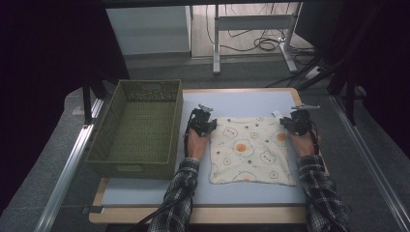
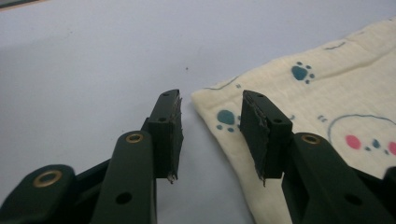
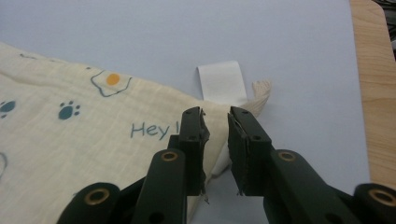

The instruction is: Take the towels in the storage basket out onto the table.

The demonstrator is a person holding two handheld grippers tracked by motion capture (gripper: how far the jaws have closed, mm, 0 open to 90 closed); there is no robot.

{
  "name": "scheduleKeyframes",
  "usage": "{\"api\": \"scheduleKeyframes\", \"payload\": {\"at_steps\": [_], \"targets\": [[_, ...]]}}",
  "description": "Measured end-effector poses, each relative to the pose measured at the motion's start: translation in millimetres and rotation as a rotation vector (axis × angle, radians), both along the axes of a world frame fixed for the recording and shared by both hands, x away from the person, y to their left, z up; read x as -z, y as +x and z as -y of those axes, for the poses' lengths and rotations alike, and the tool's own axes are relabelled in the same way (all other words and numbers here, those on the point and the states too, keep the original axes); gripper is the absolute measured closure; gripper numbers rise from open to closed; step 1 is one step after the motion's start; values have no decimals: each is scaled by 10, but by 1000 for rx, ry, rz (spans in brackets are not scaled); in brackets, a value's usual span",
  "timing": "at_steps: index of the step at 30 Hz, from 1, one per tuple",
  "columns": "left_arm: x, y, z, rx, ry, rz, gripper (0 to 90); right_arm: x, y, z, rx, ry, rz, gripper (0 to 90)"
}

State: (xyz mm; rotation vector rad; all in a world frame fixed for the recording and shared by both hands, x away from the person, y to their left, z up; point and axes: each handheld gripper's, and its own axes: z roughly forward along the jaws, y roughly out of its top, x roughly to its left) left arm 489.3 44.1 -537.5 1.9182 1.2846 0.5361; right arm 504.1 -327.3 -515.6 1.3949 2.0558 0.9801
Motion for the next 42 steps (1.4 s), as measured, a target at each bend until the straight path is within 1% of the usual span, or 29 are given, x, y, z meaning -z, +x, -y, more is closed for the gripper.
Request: {"api": "scheduleKeyframes", "payload": {"at_steps": [1,3,4,6,7,9,11,12,14,15,16,17,20,23,26,28,30,33,34,35,36,37,39,40,41,42], "targets": [[2,15,-1,-4,0,-5,575,7,16,-3,-1,4,1,752],[1,35,5,-5,7,-2,570,13,44,-16,1,-1,4,746],[2,46,7,-3,11,-4,570,14,57,-22,-2,-1,-1,746],[10,74,23,-1,23,-26,569,21,84,-40,-7,-12,-10,746],[12,84,34,4,35,-37,576,29,98,-49,-5,-26,-19,751],[11,91,52,17,41,-33,611,36,113,-62,-2,-35,-22,775],[11,95,60,43,30,-40,691,32,117,-79,2,-40,-33,869],[11,94,65,48,19,-44,737,31,118,-82,0,-33,-45,898],[10,84,82,69,15,-45,838,23,113,-89,9,-27,-57,900],[7,77,95,69,25,-40,865,15,109,-93,9,-29,-63,900],[5,71,99,68,23,-40,873,4,102,-92,6,-33,-67,900],[4,65,94,69,14,-40,876,-9,88,-88,3,-33,-63,900],[-19,31,58,70,-11,-24,881,-67,36,-57,-5,-15,-47,900],[-83,-20,28,79,-13,0,881,-137,-12,-21,-19,-14,-25,900],[-164,-72,18,95,-13,19,881,-205,-63,-7,-35,-9,-17,900],[-209,-98,14,96,-7,32,881,-235,-87,-6,-46,-18,-14,900],[-230,-102,9,98,-6,29,880,-246,-90,-1,-46,-17,-13,900],[-202,-86,4,92,-8,17,876,-209,-44,15,-40,7,-33,899],[-178,-80,5,89,-9,12,875,-185,-19,19,-38,17,-36,896],[-152,-75,6,88,-8,7,874,-158,3,17,-33,26,-30,862],[-123,-70,11,87,-7,3,874,-127,30,10,-28,34,-27,789],[-98,-67,13,86,-5,0,874,-93,59,-4,-24,35,-28,744],[-54,-65,12,85,-7,-4,873,-26,109,-40,-21,19,-31,685],[-35,-64,13,82,-11,-7,873,4,130,-62,-16,15,-29,640],[-20,-63,14,81,-10,-10,872,27,150,-82,-12,-4,-27,614],[-8,-60,14,81,-10,-14,872,47,168,-102,-5,-25,-24,612]]}}
